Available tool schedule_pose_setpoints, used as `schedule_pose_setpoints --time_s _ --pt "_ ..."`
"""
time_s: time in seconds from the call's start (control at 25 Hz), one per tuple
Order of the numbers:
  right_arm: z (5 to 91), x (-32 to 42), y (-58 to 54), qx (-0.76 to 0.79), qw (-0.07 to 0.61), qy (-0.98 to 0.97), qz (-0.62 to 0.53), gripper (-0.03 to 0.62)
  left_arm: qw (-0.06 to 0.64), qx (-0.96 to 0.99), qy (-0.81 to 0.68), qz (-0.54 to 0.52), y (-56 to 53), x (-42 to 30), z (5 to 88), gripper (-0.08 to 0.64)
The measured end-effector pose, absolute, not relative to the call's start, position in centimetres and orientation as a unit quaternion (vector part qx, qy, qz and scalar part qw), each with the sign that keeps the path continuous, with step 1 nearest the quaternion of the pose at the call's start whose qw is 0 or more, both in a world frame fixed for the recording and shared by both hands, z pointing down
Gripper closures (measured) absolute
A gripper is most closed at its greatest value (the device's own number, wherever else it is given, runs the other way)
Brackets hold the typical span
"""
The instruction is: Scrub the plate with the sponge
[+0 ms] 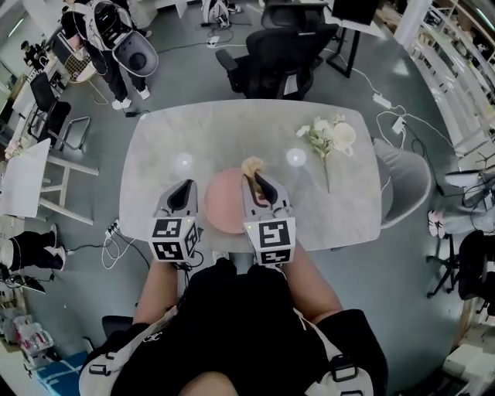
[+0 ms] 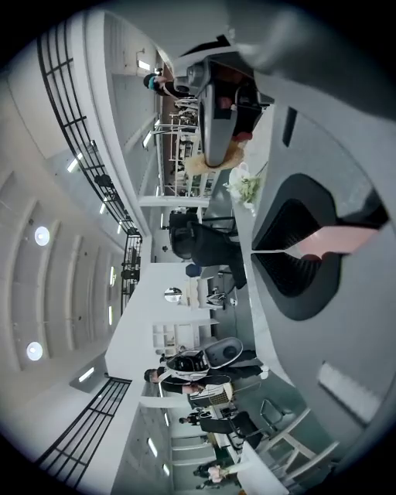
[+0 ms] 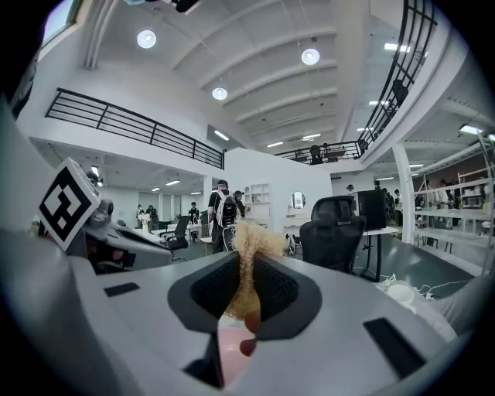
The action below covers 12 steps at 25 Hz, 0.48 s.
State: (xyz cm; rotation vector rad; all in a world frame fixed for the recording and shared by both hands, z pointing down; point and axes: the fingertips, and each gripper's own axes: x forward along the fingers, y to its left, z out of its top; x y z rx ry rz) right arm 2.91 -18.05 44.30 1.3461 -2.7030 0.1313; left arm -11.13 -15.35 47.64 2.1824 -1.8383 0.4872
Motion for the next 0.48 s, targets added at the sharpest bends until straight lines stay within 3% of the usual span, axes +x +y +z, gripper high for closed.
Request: schedule_pose_setpoints --time_s 0.08,0.2,0.48 --pt "44.8 2.5 -18.7 0.447 0.068 -0.891 0.046 0.537 0.143 0.755 -0.613 0.181 -16.1 -11.2 49.5 0.552" --pt "45.7 2.3 -19.1 0.453 0.081 -0.886 0.053 0.537 0.178 0.763 -0.586 0.208 -16.7 -11.4 53.3 0.464" --pt "47.3 3.5 -19.9 0.476 0.114 -0.87 0.059 0.537 0.29 0.727 -0.565 0.261 -17.4 -13.9 64.2 0.457"
